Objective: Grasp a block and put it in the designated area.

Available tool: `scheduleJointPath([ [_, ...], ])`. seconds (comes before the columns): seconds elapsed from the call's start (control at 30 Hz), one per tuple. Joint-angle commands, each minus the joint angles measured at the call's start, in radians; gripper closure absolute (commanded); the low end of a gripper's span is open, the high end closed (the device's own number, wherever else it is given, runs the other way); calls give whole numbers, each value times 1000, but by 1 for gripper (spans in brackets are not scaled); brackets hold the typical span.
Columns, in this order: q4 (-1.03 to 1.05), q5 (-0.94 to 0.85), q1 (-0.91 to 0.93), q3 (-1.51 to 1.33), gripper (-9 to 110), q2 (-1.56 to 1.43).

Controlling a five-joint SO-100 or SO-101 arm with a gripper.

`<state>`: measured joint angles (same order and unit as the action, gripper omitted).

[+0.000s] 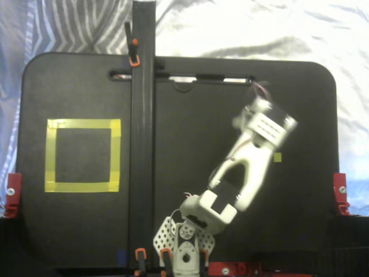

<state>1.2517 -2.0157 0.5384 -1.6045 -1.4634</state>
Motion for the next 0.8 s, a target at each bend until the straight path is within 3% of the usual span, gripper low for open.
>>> scheduleJointPath([
  [0.0, -25, 71, -86, -25, 82, -81],
  [0.77, 52, 695, -767, -150, 82, -186],
])
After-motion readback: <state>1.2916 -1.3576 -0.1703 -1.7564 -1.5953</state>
